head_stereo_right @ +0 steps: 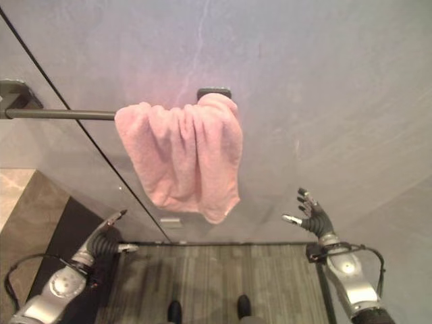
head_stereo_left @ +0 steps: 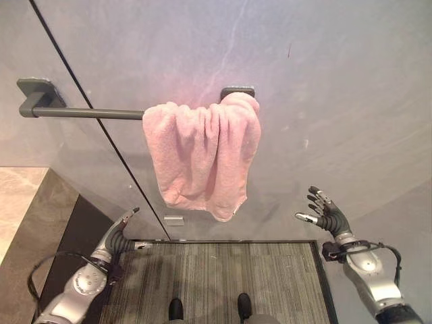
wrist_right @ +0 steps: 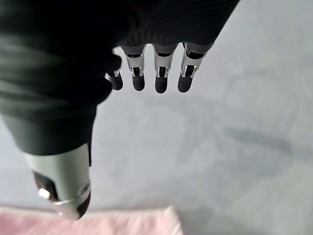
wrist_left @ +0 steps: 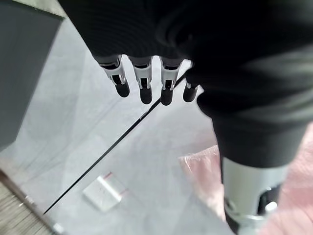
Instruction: Put brush and paste in cup on sink, flatten towel.
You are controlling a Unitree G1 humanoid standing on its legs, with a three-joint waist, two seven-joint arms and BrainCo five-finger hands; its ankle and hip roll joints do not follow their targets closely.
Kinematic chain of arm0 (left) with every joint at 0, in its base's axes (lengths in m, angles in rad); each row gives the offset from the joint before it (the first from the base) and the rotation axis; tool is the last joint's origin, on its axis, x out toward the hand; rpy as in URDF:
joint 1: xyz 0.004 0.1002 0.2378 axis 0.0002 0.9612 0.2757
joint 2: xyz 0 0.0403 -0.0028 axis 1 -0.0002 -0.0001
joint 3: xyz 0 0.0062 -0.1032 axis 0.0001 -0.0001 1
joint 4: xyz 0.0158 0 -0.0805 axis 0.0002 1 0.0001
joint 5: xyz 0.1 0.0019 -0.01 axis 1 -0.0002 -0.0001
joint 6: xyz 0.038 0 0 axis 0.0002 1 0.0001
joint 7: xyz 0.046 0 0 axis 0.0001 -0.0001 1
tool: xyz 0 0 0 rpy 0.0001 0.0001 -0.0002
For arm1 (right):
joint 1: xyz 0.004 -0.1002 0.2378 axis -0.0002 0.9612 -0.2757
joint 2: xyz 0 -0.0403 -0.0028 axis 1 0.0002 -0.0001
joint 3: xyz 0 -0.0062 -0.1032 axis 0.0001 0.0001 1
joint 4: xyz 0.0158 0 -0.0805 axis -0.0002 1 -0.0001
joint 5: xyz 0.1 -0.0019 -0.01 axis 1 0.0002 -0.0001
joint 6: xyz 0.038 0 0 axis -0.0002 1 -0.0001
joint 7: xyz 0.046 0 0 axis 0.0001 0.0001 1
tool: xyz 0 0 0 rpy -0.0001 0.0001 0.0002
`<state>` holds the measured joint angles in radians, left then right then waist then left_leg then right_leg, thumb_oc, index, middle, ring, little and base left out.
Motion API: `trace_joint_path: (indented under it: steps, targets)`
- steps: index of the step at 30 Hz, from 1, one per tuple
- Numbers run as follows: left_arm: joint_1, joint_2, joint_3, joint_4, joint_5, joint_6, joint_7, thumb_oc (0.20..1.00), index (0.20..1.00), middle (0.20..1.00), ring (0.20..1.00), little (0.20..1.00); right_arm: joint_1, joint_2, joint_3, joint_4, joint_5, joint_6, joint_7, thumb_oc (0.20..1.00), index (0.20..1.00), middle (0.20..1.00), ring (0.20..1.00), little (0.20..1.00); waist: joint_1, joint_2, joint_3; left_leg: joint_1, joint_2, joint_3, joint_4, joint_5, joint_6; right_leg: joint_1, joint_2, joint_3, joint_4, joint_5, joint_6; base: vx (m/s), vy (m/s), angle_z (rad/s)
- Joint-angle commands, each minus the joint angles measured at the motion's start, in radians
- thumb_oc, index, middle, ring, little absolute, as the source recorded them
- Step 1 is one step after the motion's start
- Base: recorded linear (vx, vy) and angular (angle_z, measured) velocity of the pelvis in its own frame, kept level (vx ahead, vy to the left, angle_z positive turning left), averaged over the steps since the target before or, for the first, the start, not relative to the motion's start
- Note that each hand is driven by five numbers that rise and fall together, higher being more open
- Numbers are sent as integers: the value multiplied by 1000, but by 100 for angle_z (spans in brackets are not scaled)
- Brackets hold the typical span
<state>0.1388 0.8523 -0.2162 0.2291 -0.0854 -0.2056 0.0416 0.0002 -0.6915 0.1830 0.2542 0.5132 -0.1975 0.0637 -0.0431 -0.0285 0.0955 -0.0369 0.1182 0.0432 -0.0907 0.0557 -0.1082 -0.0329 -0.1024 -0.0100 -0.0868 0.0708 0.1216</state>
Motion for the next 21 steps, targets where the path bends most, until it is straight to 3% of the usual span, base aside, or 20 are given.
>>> trace_joint_path:
  steps: [1, 5, 11, 12, 18, 19, 21]
  targets:
    - [-84, 96, 40, -11, -174, -73, -109, 1000, 1000, 1000, 1000, 1000, -71, -61, 26, 2, 155, -13, 111, 1000, 1000, 1000, 1000, 1000, 9, -40, -10, -16, -7, 64, 6, 17, -3, 1, -118, 6, 0, 26, 101, 22, 56, 4]
    - [-195, 195, 13, -14, -295, -77, -161, 1000, 1000, 1000, 1000, 1000, -163, -163, 90, 9, 211, 16, 151, 1000, 1000, 1000, 1000, 1000, 18, -39, -4, -33, -17, 58, 3, 25, -5, -11, -130, -4, 0, 39, 108, -15, 39, 5]
    - [-374, 234, -83, -4, -401, -84, -178, 1000, 1000, 1000, 1000, 1000, -302, -191, 183, 26, 294, 34, 172, 1000, 1000, 1000, 1000, 1000, 25, -43, -4, -51, -20, 57, 3, 28, -7, -27, -139, -10, 0, 57, 117, -16, 17, 7]
    - [-426, 240, -114, -13, -475, -79, -202, 1000, 1000, 1000, 1000, 1000, -354, -203, 228, 16, 331, 50, 188, 1000, 1000, 1000, 1000, 1000, 28, -45, -7, -51, -21, 59, 3, 29, -8, -28, -141, -9, 0, 60, 118, 0, 0, 0]
    - [-522, 205, -191, -5, -571, -69, -219, 1000, 1000, 1000, 1000, 1000, -444, -172, 309, 38, 372, 63, 200, 1000, 1000, 1000, 1000, 1000, 32, -49, -10, -42, -23, 57, 3, 26, -7, -17, -143, -13, 0, 57, 116, 0, 0, 0]
    - [-611, 173, -255, 0, -598, -67, -207, 1000, 1000, 1000, 1000, 1000, -514, -135, 354, 69, 386, 68, 180, 1000, 1000, 1000, 1000, 1000, 31, -50, -10, -39, -23, 54, 3, 26, -8, -11, -142, -16, 0, 55, 113, 0, 0, 0]
    - [-658, 153, -289, -3, -602, -68, -198, 1000, 1000, 1000, 1000, 1000, -552, -106, 365, 92, 392, 64, 164, 1000, 1000, 1000, 1000, 1000, 30, -52, -7, -38, -21, 53, 3, 27, -8, -10, -140, -17, 0, 54, 111, -4, 0, 2]
